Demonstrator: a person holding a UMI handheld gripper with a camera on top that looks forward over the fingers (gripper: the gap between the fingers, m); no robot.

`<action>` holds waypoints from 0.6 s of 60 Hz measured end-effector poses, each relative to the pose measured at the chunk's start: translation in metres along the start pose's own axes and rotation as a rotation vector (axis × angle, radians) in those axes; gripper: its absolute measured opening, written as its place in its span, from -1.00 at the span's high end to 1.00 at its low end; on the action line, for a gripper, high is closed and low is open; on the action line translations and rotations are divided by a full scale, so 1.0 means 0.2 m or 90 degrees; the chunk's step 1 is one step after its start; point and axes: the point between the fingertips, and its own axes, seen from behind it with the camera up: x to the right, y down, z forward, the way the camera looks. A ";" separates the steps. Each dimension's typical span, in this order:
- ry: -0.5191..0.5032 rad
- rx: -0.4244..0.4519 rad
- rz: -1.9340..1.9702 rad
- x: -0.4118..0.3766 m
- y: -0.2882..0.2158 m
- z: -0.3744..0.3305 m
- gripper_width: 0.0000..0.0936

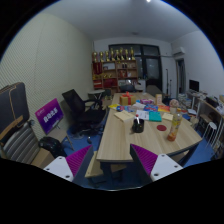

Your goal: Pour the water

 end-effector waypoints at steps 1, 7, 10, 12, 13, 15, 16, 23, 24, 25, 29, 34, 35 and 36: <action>0.005 -0.002 0.000 0.02 0.00 0.00 -0.79; 0.027 -0.004 0.011 0.03 0.03 0.09 -0.78; 0.040 0.003 0.015 0.08 0.05 0.12 -0.78; 0.049 0.009 0.018 0.13 0.05 0.14 -0.78; 0.053 0.011 0.019 0.20 0.04 0.11 -0.78; 0.065 0.018 0.020 0.29 0.03 0.12 -0.78; 0.070 0.021 0.021 0.35 0.03 0.11 -0.78; 0.119 0.038 0.031 0.74 0.06 0.17 -0.78; 0.127 0.041 0.034 0.78 0.07 0.18 -0.78; 0.132 0.043 0.035 0.85 0.05 0.22 -0.78; 0.147 0.062 0.031 1.10 0.04 0.30 -0.79; 0.165 0.080 0.013 1.42 0.01 0.46 -0.78; 0.168 0.081 0.009 1.48 0.00 0.51 -0.78; 0.169 0.081 0.006 1.53 0.00 0.56 -0.78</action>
